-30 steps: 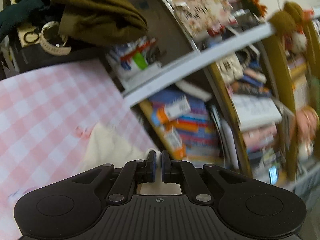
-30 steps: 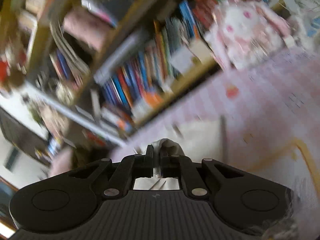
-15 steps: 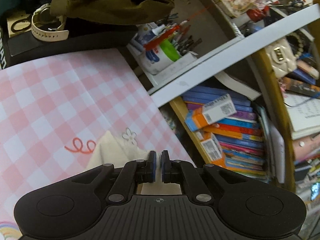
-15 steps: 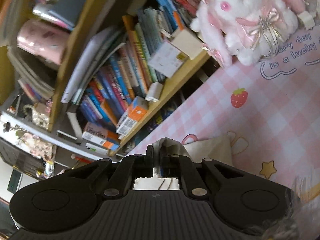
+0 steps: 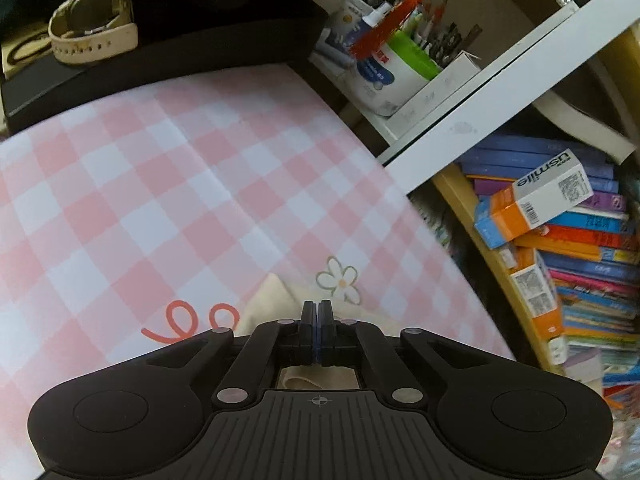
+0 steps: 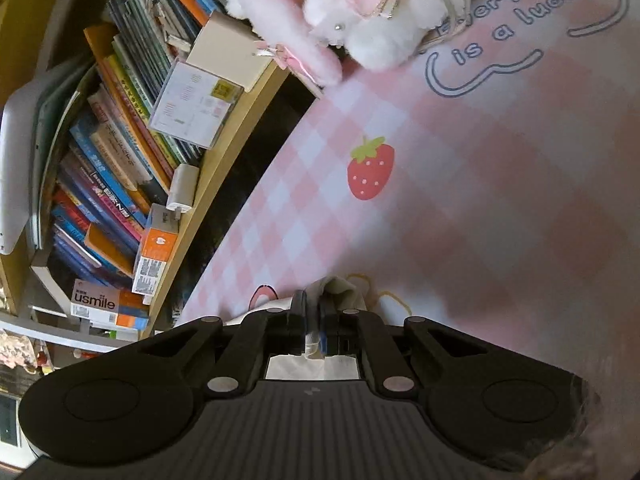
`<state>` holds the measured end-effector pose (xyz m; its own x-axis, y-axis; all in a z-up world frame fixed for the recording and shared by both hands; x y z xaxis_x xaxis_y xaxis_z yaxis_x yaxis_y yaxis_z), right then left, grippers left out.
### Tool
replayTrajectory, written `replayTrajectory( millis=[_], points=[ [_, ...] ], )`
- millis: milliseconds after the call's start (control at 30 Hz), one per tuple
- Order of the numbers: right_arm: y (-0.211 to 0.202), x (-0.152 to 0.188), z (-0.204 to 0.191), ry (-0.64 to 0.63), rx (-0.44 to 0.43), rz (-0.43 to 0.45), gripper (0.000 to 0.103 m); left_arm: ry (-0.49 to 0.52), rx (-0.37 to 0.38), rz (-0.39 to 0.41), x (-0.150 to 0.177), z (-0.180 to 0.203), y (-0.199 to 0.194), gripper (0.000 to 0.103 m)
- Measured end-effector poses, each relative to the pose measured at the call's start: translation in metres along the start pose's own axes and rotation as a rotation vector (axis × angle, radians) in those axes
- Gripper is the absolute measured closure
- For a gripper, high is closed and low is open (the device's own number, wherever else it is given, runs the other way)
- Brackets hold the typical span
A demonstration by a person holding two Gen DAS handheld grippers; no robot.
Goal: Fold clothes
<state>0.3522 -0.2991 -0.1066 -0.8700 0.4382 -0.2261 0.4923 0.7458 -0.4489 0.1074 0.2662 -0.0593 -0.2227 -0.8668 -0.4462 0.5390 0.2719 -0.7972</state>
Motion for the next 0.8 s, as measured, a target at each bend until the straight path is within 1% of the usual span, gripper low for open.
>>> replayTrajectory(
  millis=[67,100,133,167,233,300,367,433,500,533,667,733,800],
  points=[
    [0.000,0.000,-0.002,-0.024,0.005,-0.011,0.095,0.056,0.006,0.028,0.002,0.004,-0.012,0.101],
    [0.000,0.000,-0.003,-0.038,0.010,-0.013,0.094,0.092,0.013,0.046,0.004,0.007,-0.019,0.098],
    [-0.002,0.001,-0.007,-0.054,0.019,-0.009,0.088,0.136,0.023,0.063,0.006,0.011,-0.027,0.098],
    [-0.005,0.002,-0.010,-0.074,0.028,-0.003,0.076,0.194,0.037,0.081,0.011,0.016,-0.036,0.098],
    [-0.016,0.007,-0.025,-0.156,0.055,0.025,0.065,0.307,0.067,0.086,0.027,0.025,-0.049,0.097],
    [-0.025,0.018,-0.042,-0.275,0.103,0.058,0.062,0.420,0.096,0.072,0.046,0.034,-0.058,0.097],
    [-0.033,0.036,-0.060,-0.404,0.143,0.080,0.059,0.538,0.113,0.035,0.071,0.041,-0.058,0.097],
    [-0.034,0.065,-0.079,-0.550,0.168,0.076,0.057,0.650,0.112,0.005,0.094,0.048,-0.053,0.097],
    [-0.030,0.098,-0.094,-0.668,0.181,0.039,0.057,0.744,0.116,-0.025,0.113,0.056,-0.046,0.097],
    [-0.025,0.116,-0.101,-0.717,0.184,0.008,0.057,0.765,0.128,-0.036,0.117,0.060,-0.042,0.097],
    [0.002,0.181,-0.124,-0.930,0.191,-0.095,0.057,0.787,0.191,-0.056,0.125,0.076,-0.032,0.097],
    [0.016,0.199,-0.135,-0.975,0.200,-0.110,0.057,0.817,0.216,-0.063,0.130,0.087,-0.028,0.097],
    [0.029,0.211,-0.140,-0.981,0.192,-0.123,0.057,0.853,0.225,-0.074,0.135,0.094,-0.023,0.097]
  ],
)
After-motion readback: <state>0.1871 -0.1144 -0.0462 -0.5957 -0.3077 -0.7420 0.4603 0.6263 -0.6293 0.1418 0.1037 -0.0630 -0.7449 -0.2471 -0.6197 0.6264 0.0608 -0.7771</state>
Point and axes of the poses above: each gripper's, at about its wrist camera, not at the fingertips, and y roughly the way its jaws point, z to its right, x to its underside, the point moved 4 cm from there along y, roughly the way its jaws point, and after that the axes turned 9 degrees about -x, right-handed, at the moved point
